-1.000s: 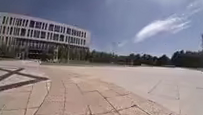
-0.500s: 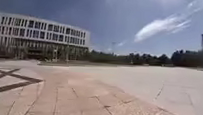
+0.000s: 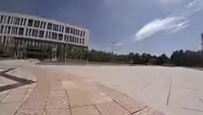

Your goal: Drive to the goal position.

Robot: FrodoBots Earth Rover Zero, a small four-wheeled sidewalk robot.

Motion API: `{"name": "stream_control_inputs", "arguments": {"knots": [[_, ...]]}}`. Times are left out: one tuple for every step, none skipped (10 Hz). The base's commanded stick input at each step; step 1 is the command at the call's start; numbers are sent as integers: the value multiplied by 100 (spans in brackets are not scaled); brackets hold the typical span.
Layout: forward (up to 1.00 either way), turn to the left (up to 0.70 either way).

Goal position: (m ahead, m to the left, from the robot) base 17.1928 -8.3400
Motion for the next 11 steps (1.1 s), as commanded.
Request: {"name": "stream_control_inputs", "arguments": {"knots": [[70,-20],[70,-27],[70,-27],[70,-27],[70,-27],[70,-1],[70,-1],[70,-1],[70,-1],[70,-1],[70,-1]]}}
